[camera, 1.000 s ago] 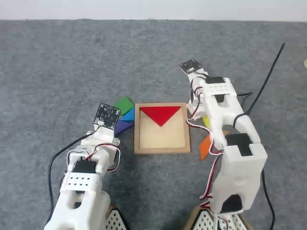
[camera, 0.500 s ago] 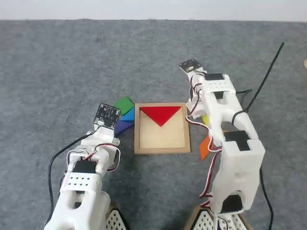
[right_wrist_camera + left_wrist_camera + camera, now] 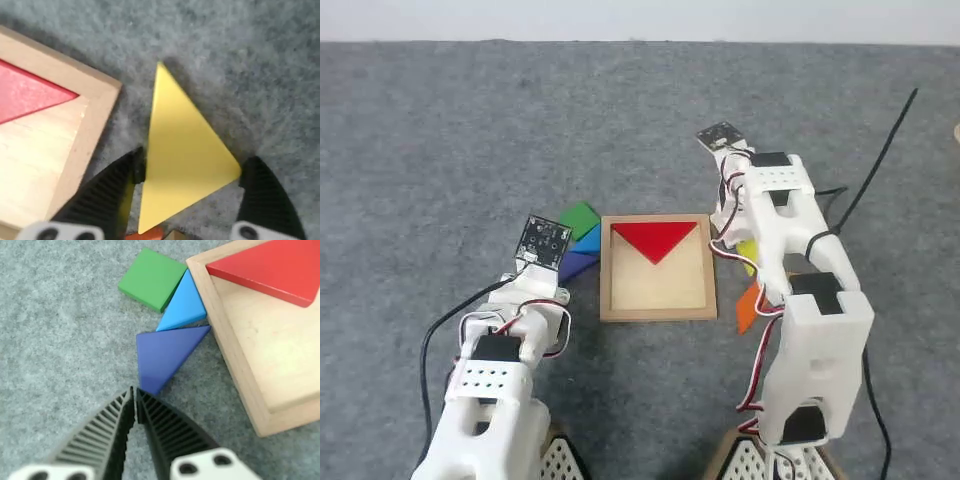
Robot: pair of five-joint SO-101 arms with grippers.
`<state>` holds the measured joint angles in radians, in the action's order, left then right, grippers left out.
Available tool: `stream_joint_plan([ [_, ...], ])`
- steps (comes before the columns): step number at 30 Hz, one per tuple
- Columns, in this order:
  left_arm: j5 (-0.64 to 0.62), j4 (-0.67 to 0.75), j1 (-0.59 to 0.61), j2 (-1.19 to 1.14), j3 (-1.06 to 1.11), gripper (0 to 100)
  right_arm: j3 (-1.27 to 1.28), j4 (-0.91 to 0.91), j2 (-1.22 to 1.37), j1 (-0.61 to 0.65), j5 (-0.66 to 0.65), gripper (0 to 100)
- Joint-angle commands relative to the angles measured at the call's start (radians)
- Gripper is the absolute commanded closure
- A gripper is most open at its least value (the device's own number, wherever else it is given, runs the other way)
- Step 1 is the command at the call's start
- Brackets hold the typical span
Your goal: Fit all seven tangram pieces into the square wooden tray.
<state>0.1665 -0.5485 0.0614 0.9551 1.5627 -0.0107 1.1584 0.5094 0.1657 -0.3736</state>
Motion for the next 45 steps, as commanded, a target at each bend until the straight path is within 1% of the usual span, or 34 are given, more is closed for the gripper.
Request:
stream_joint_plan([
  [1,-0.002,0.015,0.0,-0.002,-0.042,99,-0.015,0.015,0.004,-0.019,-0.008,75.3],
  [9,-0.002,0.015,0.0,-0.002,-0.042,99,-0.015,0.024,-0.025,-0.021,0.018,75.3],
  [20,-0.002,0.015,0.0,-0.002,-0.042,99,-0.015,0.137,-0.222,-0.016,0.023,75.3],
  [23,-0.002,0.015,0.0,-0.002,-0.042,99,-0.014,0.147,-0.257,-0.01,0.054,75.3],
  [26,-0.002,0.015,0.0,-0.002,-0.042,99,-0.011,0.147,-0.272,-0.004,0.054,75.0],
  [28,-0.002,0.015,0.0,-0.002,-0.042,99,-0.009,0.145,-0.26,-0.008,0.054,74.5],
  [32,-0.002,0.015,0.0,-0.002,-0.042,99,0.006,0.134,-0.183,0.022,0.054,66.6],
  [34,-0.002,0.015,0.0,-0.002,-0.042,99,0.006,0.12,-0.145,0.041,0.046,64.3],
  [40,-0.002,0.015,0.0,-0.002,-0.042,99,0.006,0.068,-0.076,0.048,0.044,65.3],
  [45,-0.002,0.015,0.0,-0.002,-0.042,99,-0.012,0.054,-0.016,0.013,0.049,70.1],
])
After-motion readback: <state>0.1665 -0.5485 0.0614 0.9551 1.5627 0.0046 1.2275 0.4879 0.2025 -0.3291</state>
